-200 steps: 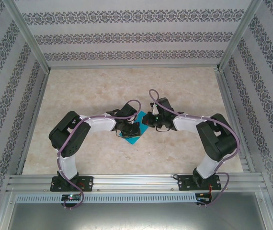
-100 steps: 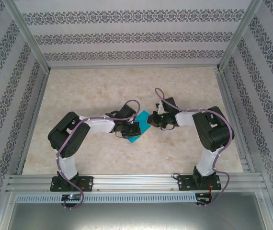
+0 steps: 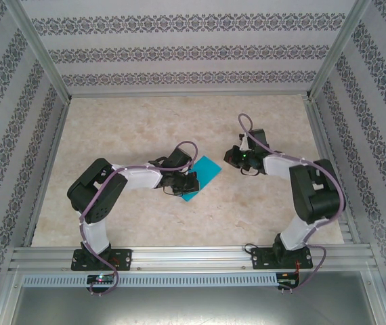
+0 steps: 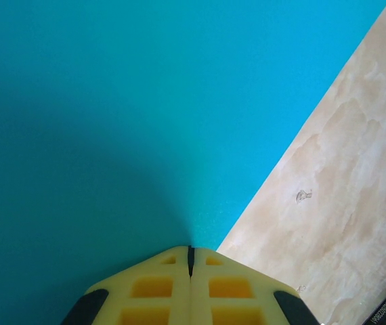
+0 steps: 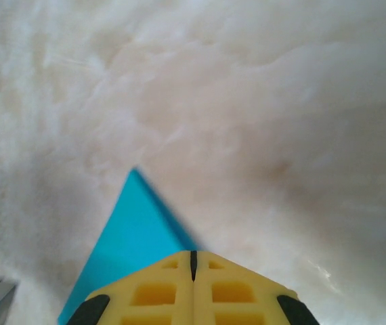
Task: Fold a paper plane with a square sheet of paper (pick it up from the middle)
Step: First fold in half a square sheet of paper at the center of the table.
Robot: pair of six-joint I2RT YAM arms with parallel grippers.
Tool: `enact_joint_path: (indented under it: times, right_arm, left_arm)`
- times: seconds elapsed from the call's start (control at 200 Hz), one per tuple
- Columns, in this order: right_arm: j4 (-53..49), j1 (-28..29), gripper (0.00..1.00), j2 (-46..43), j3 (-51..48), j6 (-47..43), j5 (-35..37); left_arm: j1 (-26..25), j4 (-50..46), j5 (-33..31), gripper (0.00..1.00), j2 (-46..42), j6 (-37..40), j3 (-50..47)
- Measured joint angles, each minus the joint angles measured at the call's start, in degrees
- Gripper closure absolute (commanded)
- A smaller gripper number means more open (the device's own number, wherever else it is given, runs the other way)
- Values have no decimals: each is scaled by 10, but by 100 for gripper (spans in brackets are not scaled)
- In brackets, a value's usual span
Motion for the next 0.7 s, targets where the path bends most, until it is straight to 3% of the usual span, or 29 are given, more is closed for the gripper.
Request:
enact_joint_path:
  times: [0.125,0.31,0.704]
  right_arm:
    - [1,53,100,-40,-23,11,6]
    - [17,118,100,-5,-33,41,11]
    - [29,127,100,64,-13,47,10]
  left_arm:
    - [0,-19,-2,100,0,5,9]
    - [0,-60,-3,100,0,28,34]
    - [0,-63,12,93,1,45,58]
